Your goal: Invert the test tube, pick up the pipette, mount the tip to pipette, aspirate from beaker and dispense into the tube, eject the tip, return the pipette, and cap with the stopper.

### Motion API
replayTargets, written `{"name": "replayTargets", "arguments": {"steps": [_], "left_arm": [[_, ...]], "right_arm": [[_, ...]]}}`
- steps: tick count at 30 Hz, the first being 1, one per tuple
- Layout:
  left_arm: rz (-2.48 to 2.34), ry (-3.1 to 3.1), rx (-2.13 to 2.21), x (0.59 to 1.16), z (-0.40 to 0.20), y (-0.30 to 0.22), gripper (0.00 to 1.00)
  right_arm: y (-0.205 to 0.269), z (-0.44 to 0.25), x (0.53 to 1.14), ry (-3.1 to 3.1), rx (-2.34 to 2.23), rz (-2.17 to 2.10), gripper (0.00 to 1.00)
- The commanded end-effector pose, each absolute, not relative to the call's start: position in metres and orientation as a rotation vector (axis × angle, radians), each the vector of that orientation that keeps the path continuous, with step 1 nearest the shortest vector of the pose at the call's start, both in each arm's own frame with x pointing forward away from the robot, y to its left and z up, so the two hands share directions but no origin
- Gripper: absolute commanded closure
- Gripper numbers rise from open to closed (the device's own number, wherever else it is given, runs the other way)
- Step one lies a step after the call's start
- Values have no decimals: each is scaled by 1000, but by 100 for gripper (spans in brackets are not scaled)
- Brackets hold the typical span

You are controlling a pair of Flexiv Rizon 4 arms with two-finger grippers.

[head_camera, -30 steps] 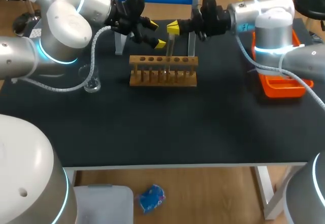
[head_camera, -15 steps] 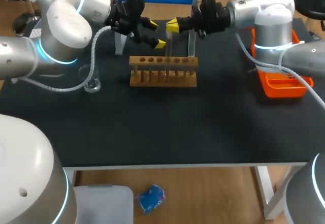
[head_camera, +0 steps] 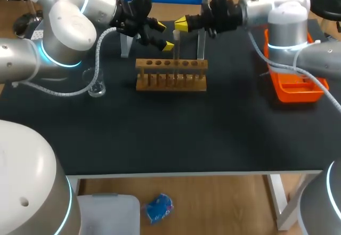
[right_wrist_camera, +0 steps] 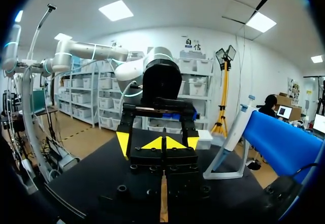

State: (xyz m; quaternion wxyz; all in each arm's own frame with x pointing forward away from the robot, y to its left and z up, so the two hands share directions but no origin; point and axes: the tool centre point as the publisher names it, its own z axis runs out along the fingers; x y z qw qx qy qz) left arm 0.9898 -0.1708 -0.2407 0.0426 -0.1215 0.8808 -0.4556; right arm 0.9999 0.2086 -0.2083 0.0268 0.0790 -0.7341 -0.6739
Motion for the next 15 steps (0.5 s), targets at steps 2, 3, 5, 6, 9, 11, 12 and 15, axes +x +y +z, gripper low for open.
{"name": "replayTargets", "arguments": {"steps": [2,3,5,6,9,11,12,15], "left_arm": [[-1396,2692,-372,989,-241,-171,0],[-1396,2692,-372,989,-241,-171,0],[-1396,2692,-372,989,-241,-171,0],[-1396,2692,-372,989,-241,-171,0],[-1396,2692,-372,989,-241,-171,0],[-1396,2692,-372,989,-241,-171,0],[-1396,2692,-372,989,-241,-171,0],[-1396,2692,-372,989,-241,-171,0]], "right_arm": [[201,-197,994,-2292,247,-2069,100],[199,-195,993,-2299,248,-2065,100],[194,-192,991,-2316,238,-2051,98],[191,-190,990,-2328,223,-2037,95],[181,-188,984,-2361,187,-1993,53],[172,-187,980,-2396,152,-1959,0],[168,-187,978,-2430,123,-1920,0],[156,-188,971,-2520,99,-1826,0]]}}
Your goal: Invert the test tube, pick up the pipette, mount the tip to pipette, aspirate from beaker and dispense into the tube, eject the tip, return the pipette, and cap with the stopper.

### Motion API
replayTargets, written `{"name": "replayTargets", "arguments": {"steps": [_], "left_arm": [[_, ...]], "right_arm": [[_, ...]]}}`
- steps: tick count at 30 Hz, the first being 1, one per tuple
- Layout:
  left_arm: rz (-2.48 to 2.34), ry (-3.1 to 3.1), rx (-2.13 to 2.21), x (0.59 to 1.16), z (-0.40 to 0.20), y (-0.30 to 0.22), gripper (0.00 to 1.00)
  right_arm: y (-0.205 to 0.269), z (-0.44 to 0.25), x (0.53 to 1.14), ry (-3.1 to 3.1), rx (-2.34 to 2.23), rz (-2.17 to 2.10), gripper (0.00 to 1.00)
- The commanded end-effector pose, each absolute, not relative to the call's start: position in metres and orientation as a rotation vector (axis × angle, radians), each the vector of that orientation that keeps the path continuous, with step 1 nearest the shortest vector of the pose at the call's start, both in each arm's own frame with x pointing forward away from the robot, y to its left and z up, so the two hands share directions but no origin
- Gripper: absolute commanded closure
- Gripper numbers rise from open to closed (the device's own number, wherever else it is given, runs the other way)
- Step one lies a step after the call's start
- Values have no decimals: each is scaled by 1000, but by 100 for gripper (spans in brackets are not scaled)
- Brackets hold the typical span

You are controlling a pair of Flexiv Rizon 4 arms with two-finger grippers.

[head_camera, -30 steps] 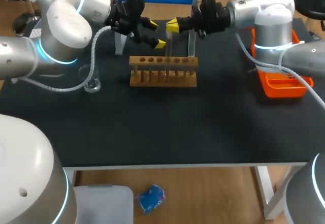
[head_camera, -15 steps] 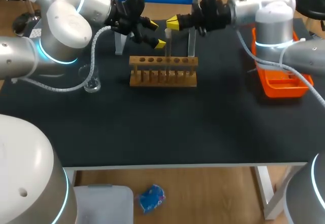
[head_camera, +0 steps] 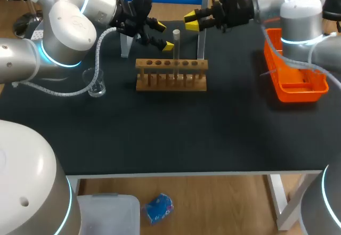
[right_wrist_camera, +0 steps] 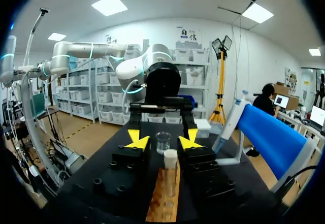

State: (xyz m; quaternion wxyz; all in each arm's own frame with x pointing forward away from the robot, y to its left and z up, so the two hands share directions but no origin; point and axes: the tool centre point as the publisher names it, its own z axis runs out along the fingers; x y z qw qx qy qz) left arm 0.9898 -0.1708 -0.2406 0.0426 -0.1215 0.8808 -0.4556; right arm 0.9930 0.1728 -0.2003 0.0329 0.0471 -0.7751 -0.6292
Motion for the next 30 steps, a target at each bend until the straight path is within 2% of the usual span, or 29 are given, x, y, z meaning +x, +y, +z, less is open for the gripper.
{"name": "replayTargets", "arguments": {"steps": [1,11,30], "left_arm": [[-1396,2692,-372,989,-241,-171,0],[-1396,2692,-372,989,-241,-171,0],[-1396,2692,-372,989,-241,-171,0]], "right_arm": [[152,-188,969,-2549,98,-1795,0],[115,-213,951,-2698,84,-1548,0],[115,-213,951,-2698,84,-1548,0]]}}
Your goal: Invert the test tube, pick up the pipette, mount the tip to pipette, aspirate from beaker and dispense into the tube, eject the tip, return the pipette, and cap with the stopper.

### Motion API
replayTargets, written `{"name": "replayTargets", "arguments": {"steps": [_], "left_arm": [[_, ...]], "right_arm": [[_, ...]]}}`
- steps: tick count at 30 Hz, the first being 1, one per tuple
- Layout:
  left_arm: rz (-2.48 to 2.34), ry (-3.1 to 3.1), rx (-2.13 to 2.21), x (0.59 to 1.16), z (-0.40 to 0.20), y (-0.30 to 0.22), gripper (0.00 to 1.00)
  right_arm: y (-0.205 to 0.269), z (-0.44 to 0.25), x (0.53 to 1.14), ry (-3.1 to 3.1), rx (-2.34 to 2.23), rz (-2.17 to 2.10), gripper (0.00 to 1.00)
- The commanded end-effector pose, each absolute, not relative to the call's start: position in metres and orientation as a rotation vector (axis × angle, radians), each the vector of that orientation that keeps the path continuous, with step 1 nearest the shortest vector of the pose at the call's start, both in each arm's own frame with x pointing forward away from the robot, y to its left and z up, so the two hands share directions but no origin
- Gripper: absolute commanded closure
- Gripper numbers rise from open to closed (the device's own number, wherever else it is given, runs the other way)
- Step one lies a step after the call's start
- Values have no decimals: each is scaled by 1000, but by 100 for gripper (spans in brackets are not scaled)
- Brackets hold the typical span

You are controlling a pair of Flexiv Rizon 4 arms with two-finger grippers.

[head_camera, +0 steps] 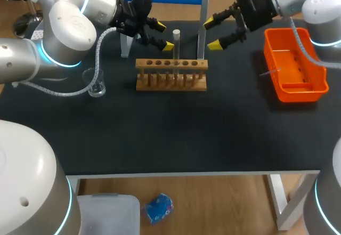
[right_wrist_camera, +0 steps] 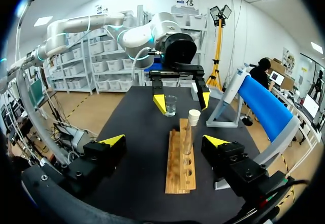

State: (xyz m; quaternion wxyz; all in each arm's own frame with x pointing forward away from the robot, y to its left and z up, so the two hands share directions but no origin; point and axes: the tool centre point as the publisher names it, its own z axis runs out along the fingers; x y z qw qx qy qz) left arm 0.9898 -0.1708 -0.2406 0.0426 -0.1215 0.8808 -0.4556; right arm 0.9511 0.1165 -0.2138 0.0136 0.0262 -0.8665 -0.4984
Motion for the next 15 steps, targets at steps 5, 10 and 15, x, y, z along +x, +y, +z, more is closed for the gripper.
{"name": "replayTargets", "arguments": {"steps": [5,10,15], "left_arm": [[-1396,2692,-372,989,-241,-171,0],[-1407,2687,-378,989,-240,-169,0],[-1455,2648,-413,986,-238,-162,0]], "right_arm": [[115,-213,951,-2698,84,-1548,0],[115,-213,951,-2698,84,-1548,0],[113,-212,949,-2685,81,-1570,0]]}}
